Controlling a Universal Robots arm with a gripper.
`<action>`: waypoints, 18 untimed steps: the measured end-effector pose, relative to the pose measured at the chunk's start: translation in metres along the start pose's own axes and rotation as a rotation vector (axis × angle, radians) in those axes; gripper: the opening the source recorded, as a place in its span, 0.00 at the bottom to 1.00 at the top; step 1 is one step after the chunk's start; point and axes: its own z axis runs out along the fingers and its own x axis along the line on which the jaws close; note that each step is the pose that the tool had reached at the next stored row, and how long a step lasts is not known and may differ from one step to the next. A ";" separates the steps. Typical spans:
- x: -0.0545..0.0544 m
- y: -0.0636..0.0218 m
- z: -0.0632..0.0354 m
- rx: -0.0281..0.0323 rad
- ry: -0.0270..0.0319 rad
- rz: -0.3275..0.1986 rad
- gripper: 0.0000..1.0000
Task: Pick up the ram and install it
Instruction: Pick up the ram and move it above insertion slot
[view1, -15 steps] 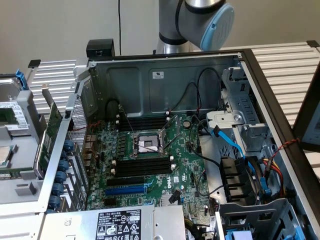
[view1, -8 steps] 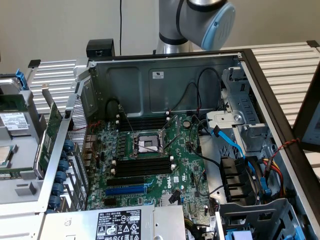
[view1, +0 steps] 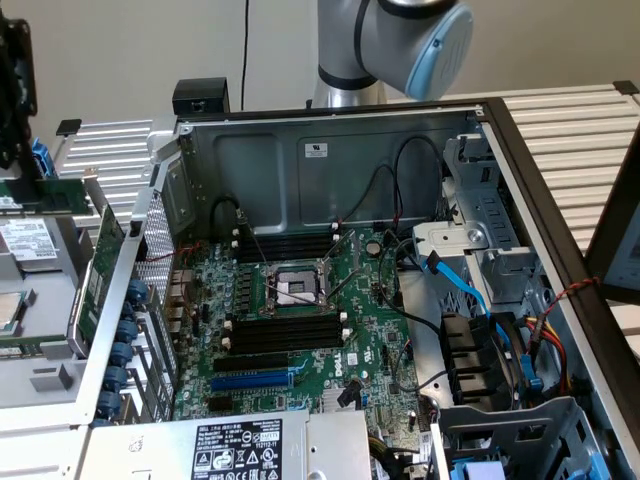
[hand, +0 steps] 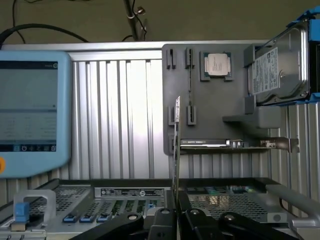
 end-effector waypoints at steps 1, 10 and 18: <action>0.000 -0.0045 -0.0001 -0.0003 0.0001 0.000 0.14; -0.002 -0.0452 -0.0035 -0.0009 0.0001 -0.002 0.14; -0.004 -0.0785 -0.0052 -0.0008 0.0001 -0.005 0.14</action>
